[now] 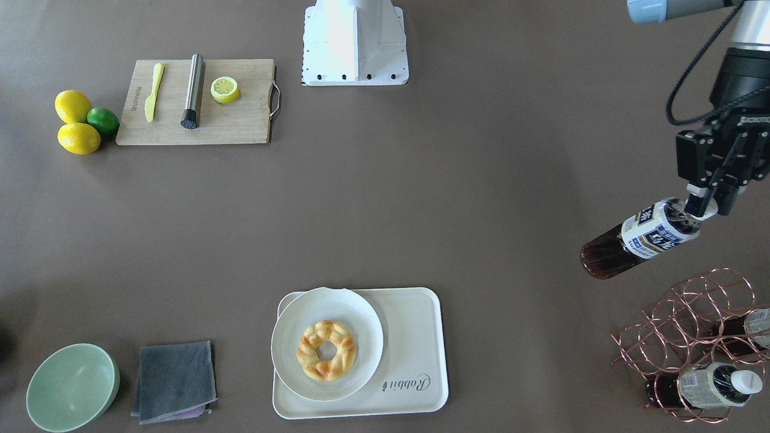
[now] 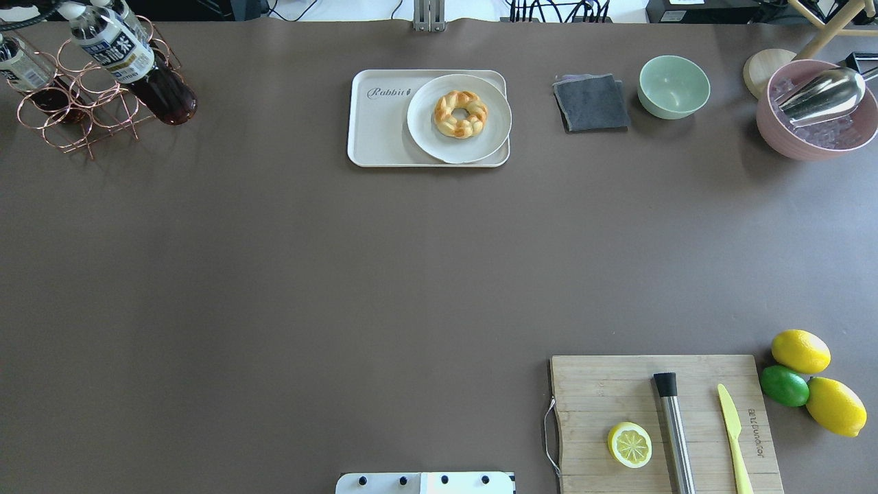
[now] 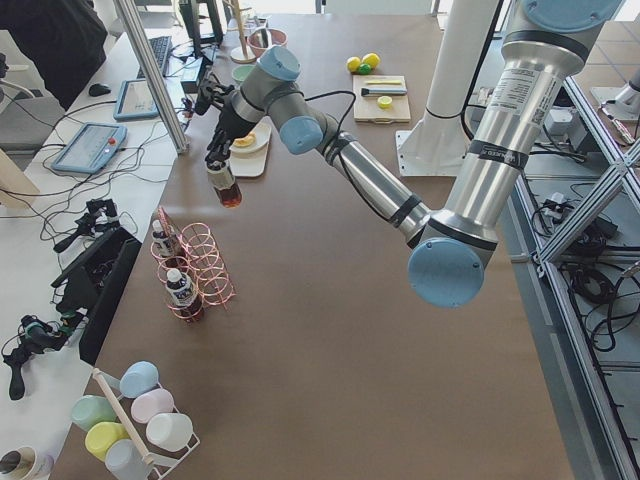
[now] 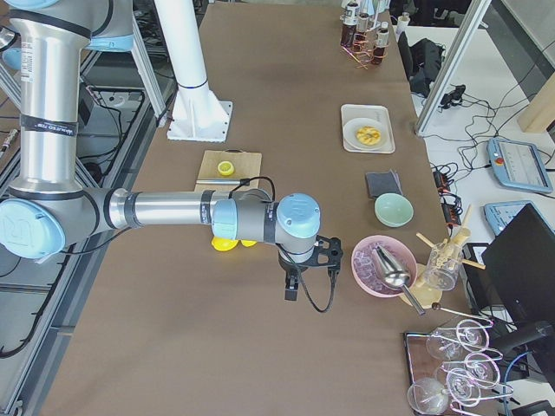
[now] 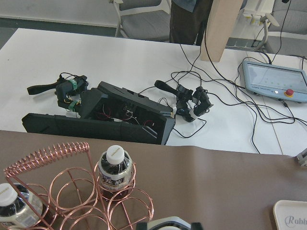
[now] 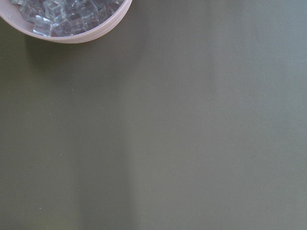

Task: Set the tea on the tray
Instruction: 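Grasp a white-capped tea bottle with the left gripper and lift it out, then carry the tea bottle with the left gripper toward the tray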

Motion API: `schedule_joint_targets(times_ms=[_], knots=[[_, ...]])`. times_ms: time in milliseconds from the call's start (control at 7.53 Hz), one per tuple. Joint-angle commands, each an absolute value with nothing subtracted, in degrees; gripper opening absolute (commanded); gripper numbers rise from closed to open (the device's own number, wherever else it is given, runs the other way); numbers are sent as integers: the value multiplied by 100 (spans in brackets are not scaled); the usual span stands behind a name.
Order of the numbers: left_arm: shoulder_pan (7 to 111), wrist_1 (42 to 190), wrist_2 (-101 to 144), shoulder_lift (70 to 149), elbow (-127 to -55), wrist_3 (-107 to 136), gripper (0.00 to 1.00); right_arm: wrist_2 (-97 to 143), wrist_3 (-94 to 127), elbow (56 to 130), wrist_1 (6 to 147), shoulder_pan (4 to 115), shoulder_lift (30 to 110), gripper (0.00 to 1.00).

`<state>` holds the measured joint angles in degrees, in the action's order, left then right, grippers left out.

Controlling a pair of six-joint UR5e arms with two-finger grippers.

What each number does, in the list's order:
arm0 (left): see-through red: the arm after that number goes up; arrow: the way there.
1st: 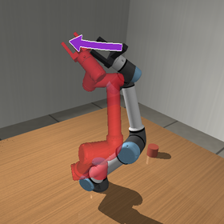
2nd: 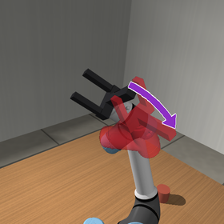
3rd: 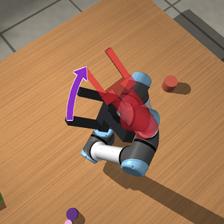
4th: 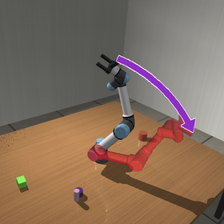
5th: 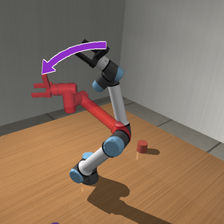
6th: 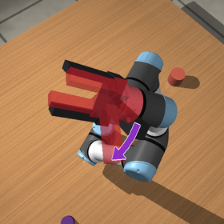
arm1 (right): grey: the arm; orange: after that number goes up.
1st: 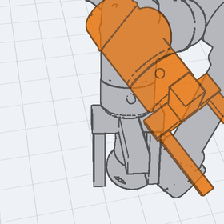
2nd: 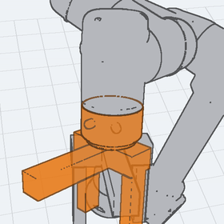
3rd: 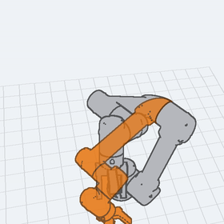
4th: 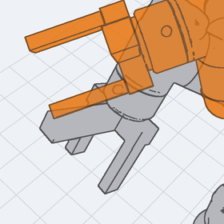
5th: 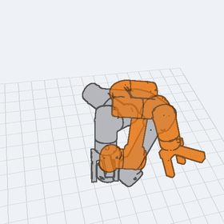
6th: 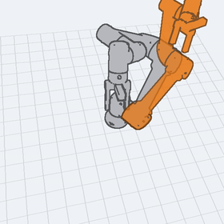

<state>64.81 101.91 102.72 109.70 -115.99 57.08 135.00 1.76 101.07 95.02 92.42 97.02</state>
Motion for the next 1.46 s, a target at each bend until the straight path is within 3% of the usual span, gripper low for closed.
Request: schedule_joint_targets(times_ms=[0, 664, 1328], knots=[[5260, 8829, 9205, 11651, -12251, 6728, 0, 13500, 176, 10116, 9501, 9237, 9668, 100], [3441, 7429, 7440, 12953, -12155, 7953, 0, 13500, 167, 10142, 9501, 9237, 9650, 100], [2393, 6425, 6304, 14124, -11347, 8350, 0, 13491, 123, 10108, 9492, 9246, 9703, 100]])
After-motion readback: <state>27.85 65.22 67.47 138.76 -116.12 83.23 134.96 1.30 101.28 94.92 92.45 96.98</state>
